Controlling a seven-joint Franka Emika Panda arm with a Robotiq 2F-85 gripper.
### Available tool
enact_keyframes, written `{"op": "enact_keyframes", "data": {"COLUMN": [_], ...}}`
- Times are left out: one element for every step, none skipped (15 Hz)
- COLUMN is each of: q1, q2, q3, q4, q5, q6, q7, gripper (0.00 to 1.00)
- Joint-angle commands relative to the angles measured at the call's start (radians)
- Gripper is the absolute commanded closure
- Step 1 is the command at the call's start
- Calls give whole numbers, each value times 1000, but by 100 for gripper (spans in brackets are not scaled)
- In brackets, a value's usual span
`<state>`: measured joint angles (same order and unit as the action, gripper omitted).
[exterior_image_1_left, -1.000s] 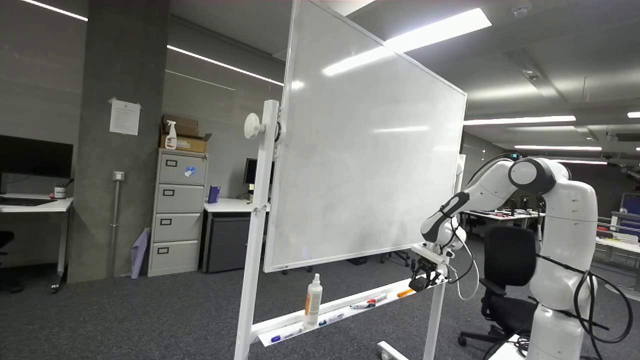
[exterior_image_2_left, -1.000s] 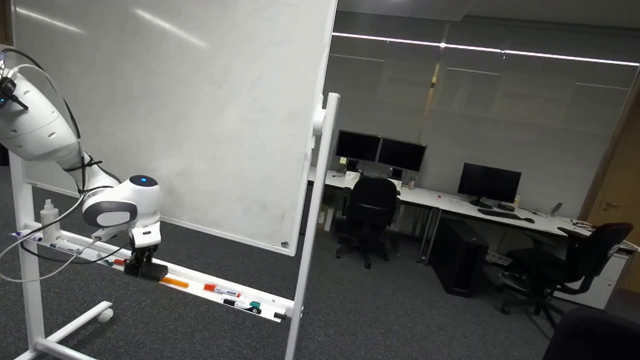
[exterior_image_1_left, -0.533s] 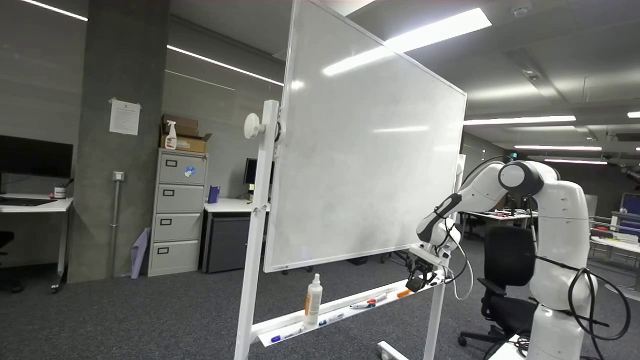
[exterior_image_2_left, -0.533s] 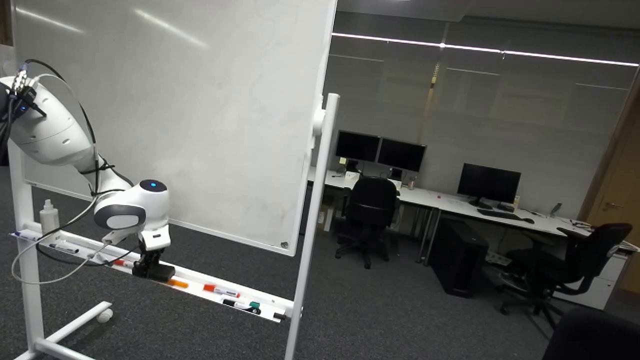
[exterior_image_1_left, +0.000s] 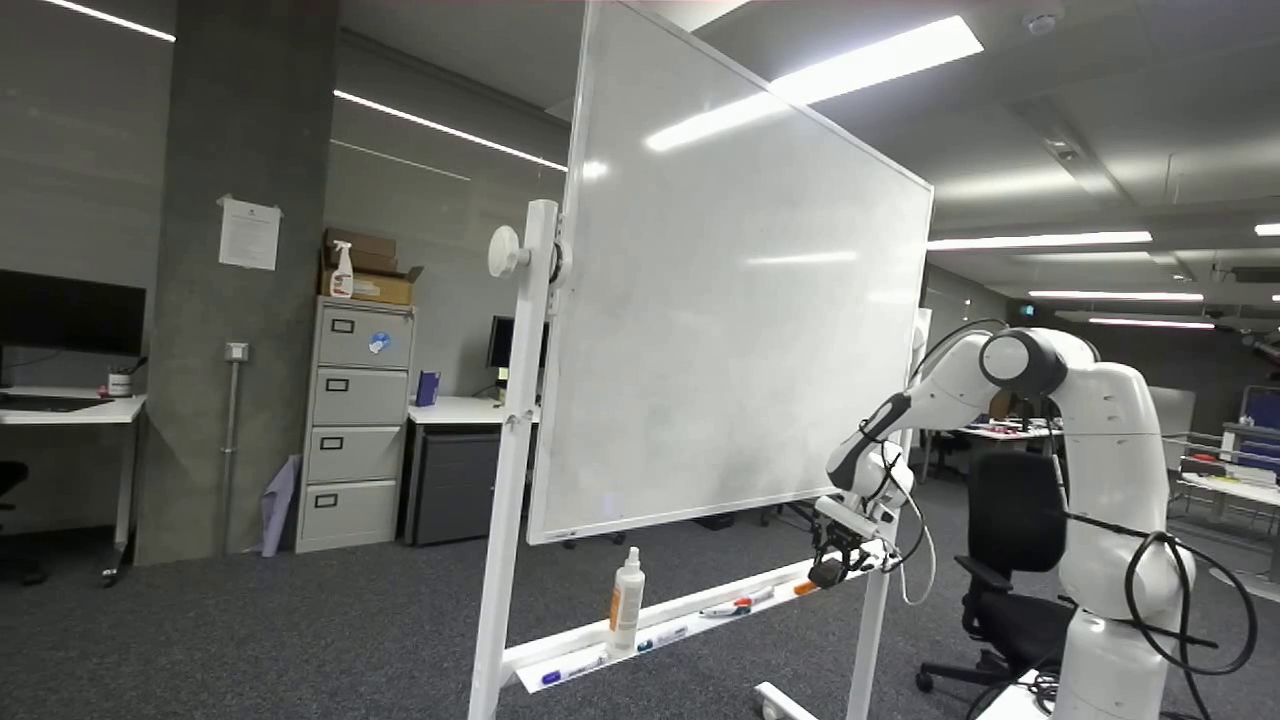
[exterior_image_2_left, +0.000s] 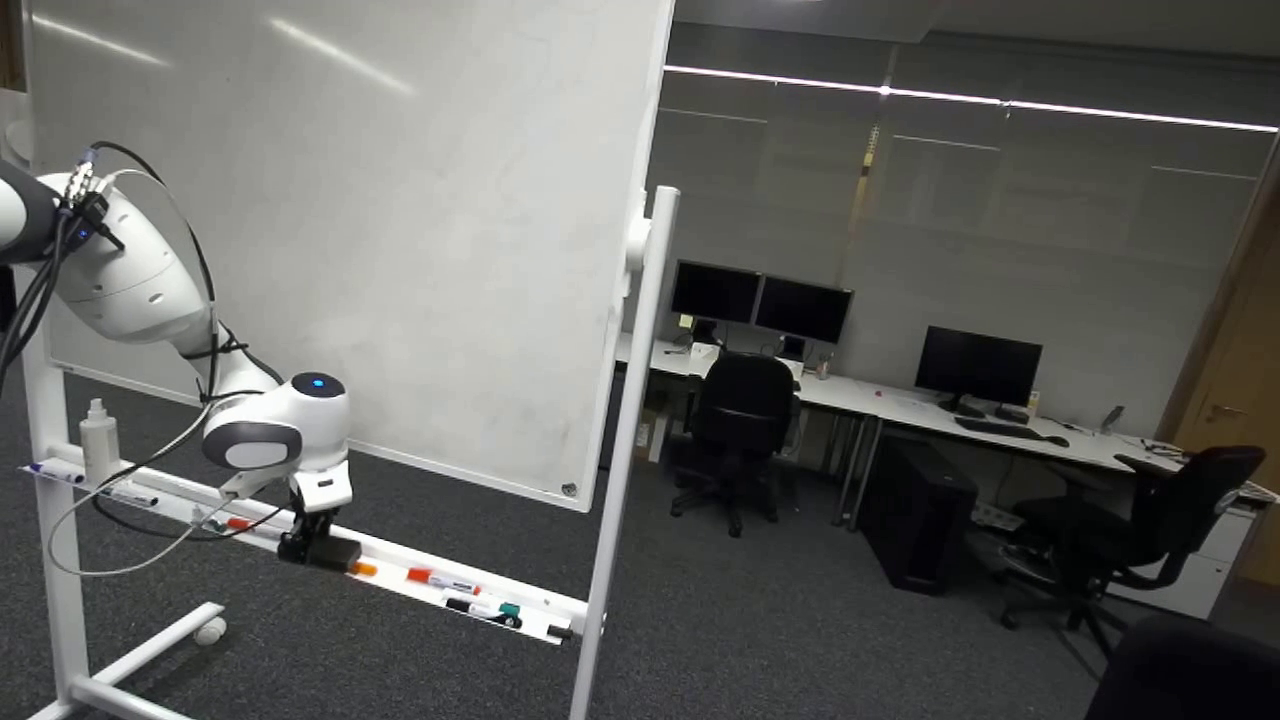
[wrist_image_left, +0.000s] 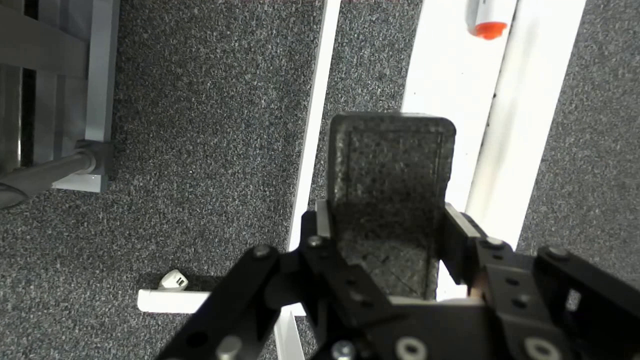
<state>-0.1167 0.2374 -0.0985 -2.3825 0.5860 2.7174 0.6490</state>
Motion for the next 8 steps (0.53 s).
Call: {"op": "enact_keyframes", "data": {"q1": [-15, -15, -15, -16, -18, -18, -18, -18], "q2": [43, 53, 63, 72, 82, 88, 95, 103], "q3": [14, 16, 17, 16, 17, 16, 16, 15], "q4": [50, 59, 69, 77, 85, 90, 96, 102], "q5": [67, 76, 85, 92, 103, 109, 116, 121], "q6": [33, 36, 35, 34, 33, 34, 32, 31], "q7": [-52, -56, -62, -66, -74, -80, -89, -95], "gripper": [70, 70, 70, 70, 70, 70, 70, 70]}}
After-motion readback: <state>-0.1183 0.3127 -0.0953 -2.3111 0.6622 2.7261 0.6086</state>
